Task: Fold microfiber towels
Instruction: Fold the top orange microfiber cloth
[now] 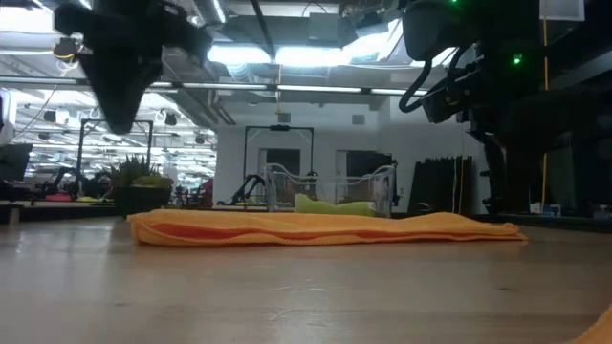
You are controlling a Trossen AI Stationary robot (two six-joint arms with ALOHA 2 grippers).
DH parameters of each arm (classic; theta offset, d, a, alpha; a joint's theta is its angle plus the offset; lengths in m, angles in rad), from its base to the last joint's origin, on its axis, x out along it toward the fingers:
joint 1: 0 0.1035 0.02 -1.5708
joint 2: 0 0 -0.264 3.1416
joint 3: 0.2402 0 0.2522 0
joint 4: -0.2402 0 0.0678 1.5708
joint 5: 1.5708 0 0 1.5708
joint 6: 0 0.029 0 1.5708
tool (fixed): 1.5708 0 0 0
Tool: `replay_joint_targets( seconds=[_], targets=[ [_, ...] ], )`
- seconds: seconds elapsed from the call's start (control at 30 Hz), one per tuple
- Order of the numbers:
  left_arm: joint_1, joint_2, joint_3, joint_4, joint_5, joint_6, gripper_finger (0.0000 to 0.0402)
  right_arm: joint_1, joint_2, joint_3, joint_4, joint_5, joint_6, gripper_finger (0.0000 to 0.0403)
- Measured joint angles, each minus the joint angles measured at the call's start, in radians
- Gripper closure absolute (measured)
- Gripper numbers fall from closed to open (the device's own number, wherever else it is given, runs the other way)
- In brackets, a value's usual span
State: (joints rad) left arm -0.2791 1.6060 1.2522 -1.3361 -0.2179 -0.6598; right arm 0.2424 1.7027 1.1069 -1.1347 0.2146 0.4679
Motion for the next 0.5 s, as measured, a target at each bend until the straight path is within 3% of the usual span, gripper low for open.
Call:
replay_joint_targets(
  seconds=[0.27,0.5],
  targets=[
    [-0.003,-0.122,0.000,0.015,-0.091,-0.035,0.0258,0.000,0.000,0.000,0.019,0.001,-0.001,0.0230],
    [-0.041,-0.244,0.000,0.066,-0.253,-0.052,0.0258,0.000,0.000,0.000,0.048,0.002,-0.001,0.0230]
  ],
)
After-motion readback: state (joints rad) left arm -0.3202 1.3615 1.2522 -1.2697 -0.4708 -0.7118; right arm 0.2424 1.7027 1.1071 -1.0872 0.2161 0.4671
